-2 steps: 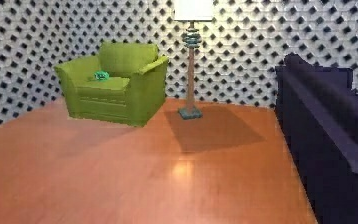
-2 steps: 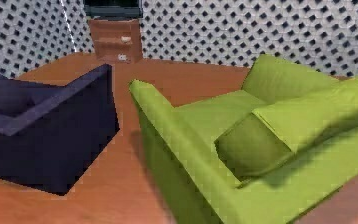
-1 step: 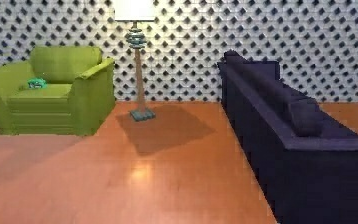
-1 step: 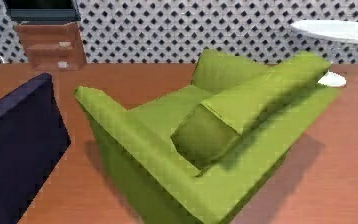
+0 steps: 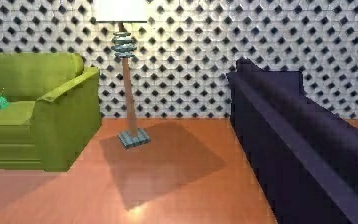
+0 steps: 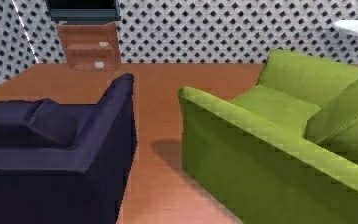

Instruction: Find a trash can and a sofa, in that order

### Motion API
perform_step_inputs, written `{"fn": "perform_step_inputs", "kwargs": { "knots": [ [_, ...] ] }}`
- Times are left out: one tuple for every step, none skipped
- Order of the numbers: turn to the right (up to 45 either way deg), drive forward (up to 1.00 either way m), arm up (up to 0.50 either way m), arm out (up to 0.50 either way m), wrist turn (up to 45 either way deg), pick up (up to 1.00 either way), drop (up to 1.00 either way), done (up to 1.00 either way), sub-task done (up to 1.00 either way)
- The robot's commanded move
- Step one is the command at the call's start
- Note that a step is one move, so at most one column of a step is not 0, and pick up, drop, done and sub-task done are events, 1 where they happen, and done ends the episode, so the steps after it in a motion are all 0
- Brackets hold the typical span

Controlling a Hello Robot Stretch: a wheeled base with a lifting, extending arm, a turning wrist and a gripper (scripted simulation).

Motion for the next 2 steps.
{"fn": "perform_step_inputs", "kwargs": {
  "knots": [
    [36.0,0.0,0.0,0.0,0.0,0.0,0.0,0.0,0.0],
    [0.0,0.0,0.0,0.0,0.0,0.0,0.0,1.0,0.0]
  ]
}}
